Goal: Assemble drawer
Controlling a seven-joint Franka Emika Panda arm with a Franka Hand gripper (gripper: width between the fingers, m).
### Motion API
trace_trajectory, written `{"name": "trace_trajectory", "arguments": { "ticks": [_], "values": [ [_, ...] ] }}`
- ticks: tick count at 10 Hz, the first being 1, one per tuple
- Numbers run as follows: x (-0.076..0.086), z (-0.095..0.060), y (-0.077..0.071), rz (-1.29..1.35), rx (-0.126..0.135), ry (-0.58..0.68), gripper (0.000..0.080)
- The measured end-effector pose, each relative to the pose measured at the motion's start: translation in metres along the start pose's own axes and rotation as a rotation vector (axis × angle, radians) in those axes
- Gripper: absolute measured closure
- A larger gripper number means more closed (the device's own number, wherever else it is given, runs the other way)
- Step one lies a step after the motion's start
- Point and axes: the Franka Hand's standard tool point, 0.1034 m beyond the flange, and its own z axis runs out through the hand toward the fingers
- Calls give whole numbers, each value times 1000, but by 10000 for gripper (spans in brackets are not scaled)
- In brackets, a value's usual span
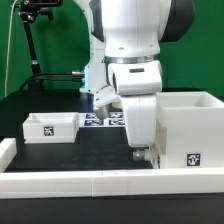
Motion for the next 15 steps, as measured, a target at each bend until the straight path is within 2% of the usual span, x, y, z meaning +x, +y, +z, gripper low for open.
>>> {"name": "trace_trajectory", "arguments": {
  "ticks": [1,2,4,5,8,9,14,15],
  "values": [
    [-6,0,0,-2,-1,-2,150],
    [-20,-1,-3,-7,0,-6,150],
    [-42,-12,-16,16,-14,-18,150],
    [-45,-19,-24,22,-25,-22,150],
    [-50,-33,-45,37,-23,-29,150],
    [-55,-34,-45,28,-17,-31,150],
    [-56,-33,-47,34,-14,-30,150],
    [-64,-38,-54,99,-51,-27,150]
  ]
}}
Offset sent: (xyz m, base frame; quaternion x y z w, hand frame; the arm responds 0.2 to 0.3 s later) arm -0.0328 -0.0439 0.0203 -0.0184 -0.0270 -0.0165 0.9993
